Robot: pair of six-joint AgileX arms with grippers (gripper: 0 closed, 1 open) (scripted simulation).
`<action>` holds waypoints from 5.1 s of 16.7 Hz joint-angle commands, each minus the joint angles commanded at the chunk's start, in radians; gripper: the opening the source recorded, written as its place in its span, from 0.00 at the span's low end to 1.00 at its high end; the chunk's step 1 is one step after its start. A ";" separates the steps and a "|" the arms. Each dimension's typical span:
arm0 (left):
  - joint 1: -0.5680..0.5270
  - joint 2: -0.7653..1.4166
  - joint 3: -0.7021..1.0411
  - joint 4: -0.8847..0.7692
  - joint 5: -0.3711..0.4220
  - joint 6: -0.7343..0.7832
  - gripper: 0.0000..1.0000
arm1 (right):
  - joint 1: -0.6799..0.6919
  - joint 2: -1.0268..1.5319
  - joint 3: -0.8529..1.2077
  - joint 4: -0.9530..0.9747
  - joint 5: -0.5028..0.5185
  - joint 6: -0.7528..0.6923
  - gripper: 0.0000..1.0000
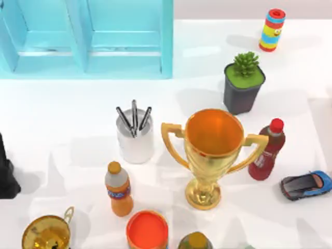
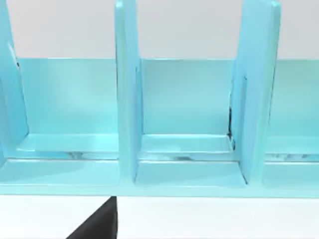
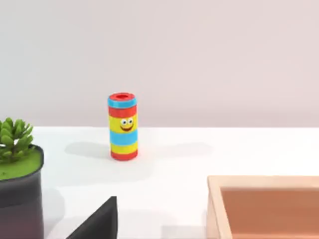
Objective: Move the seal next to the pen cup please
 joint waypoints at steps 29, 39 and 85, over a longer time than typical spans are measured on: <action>0.123 1.674 1.376 -1.274 0.000 0.144 1.00 | 0.000 0.000 0.000 0.000 0.000 0.000 1.00; 0.123 1.723 1.207 -1.047 0.000 0.145 1.00 | 0.000 0.000 0.000 0.000 0.000 0.000 1.00; -0.335 1.719 1.587 -1.438 0.000 -0.310 0.00 | 0.000 0.000 0.000 0.000 0.000 0.000 1.00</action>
